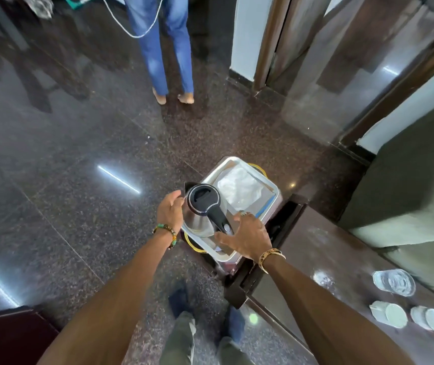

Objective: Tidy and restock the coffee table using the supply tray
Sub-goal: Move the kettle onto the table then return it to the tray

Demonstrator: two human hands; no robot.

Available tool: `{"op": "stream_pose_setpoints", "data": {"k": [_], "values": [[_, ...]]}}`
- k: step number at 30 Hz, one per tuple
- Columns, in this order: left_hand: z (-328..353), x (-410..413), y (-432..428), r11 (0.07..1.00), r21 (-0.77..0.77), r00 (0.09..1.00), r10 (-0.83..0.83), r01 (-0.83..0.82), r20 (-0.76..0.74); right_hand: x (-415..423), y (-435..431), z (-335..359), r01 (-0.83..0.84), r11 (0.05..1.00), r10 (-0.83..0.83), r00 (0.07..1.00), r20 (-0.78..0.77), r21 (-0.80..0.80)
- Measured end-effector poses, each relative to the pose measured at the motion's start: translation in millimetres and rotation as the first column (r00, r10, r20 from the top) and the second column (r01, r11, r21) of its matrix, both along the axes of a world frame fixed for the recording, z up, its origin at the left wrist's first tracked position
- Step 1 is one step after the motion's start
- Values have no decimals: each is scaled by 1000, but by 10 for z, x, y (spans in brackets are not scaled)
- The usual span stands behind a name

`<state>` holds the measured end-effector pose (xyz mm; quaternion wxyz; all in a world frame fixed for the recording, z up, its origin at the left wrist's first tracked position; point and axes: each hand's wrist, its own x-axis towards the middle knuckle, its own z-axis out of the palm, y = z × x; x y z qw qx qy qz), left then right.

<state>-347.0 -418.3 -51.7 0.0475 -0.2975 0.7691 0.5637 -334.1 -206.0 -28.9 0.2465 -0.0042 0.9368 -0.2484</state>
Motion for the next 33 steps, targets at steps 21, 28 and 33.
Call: {"op": "stream_pose_setpoints", "data": {"k": [21,28,33], "values": [[1288,290,563,856,-145,804,-516,496,-295,1188,318,1228,382,915,-257,804,-536,133],[1607,542,1410,703,-194,639,-706,684,-305,1888,910,1507,607,782,-401,663,-632,140],[1741,928,2405,560,-128,497,-801,818,-334,2654,1646,1642,778,602,-489,536,-688,179]]}}
